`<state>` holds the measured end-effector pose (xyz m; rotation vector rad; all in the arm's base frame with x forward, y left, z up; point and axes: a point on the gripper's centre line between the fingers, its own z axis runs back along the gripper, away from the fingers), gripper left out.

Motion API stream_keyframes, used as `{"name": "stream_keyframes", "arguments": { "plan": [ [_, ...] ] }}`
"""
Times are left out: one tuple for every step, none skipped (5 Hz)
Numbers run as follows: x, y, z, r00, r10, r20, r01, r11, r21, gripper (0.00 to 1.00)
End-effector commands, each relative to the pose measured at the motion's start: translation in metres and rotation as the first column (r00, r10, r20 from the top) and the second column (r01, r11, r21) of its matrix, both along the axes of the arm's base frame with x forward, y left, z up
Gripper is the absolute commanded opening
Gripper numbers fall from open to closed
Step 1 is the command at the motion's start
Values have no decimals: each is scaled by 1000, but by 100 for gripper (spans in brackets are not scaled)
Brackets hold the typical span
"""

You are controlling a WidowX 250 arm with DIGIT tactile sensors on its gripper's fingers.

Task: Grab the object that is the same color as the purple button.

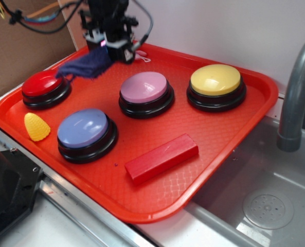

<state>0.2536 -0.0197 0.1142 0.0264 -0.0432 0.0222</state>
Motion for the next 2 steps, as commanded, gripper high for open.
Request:
{"name": "stream_keyframes", "arguments": {
  "plan": [
    [-39,-27,104,990,-122,71,122,993,13,0],
    [-34,-14,106,999,-35,30,32,995,90,0]
  ]
}}
